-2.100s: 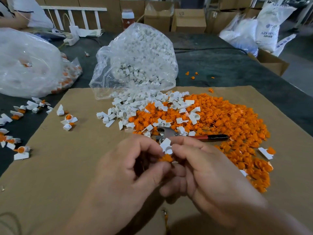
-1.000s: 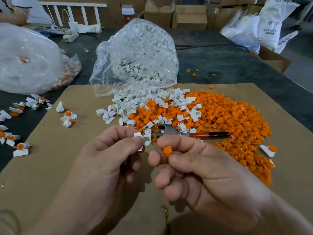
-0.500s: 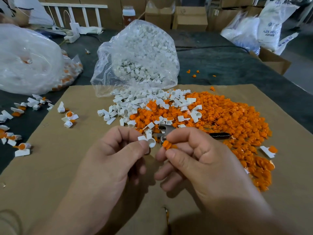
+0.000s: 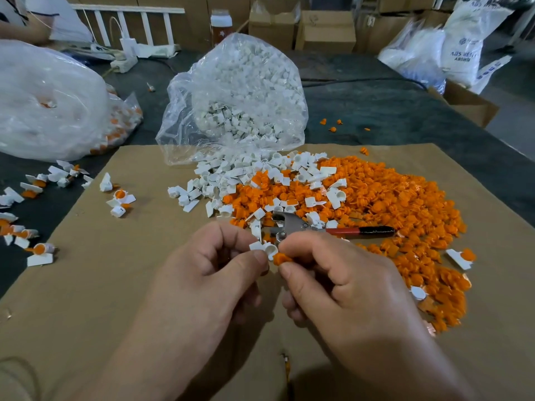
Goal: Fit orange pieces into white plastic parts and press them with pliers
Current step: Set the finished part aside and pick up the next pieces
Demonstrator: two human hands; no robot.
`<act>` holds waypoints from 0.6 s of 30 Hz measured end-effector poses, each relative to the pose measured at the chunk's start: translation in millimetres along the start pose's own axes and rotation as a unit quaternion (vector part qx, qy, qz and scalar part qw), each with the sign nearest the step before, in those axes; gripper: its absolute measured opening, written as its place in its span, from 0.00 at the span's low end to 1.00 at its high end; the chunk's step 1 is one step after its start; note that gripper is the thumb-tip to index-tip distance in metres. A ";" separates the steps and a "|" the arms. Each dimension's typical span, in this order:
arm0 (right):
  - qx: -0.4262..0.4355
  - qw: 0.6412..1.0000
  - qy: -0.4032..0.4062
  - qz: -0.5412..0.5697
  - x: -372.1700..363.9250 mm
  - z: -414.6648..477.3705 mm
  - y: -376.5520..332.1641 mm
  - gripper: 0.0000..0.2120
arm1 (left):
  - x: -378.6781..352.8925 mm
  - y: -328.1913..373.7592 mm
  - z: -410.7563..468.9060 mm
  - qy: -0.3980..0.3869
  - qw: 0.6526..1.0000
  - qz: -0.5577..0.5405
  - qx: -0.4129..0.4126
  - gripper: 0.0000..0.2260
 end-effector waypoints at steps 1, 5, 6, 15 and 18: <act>0.003 1.000 -0.001 -0.002 0.2 -0.3 -0.8 0.10 | 0.3 -0.1 0.1 -0.004 1.000 0.006 0.000 0.03; 0.008 1.000 0.016 -0.007 2.8 -0.3 -2.5 0.08 | 1.1 -1.3 1.0 -0.015 1.000 -0.001 0.005 0.04; 0.011 1.000 0.020 -0.011 3.3 -0.1 -3.0 0.07 | 0.6 -1.4 0.9 -0.018 1.000 -0.003 0.004 0.04; 0.053 0.995 0.020 -0.087 1.9 1.6 -4.6 0.06 | -2.6 -0.5 -0.2 -0.021 0.999 -0.032 0.035 0.04; 0.059 0.993 0.035 -0.099 3.4 0.8 -5.7 0.05 | -4.7 0.8 -0.9 -0.024 0.999 -0.016 0.024 0.03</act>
Point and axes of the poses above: each hand's wrist, its own z-axis towards the middle knuckle, its own x-axis out of the back of the hand, y = z × x, the point moved 6 cm from there along z, towards the middle knuckle, and after that the axes turned 15 degrees about -z, right-handed, at the moved point
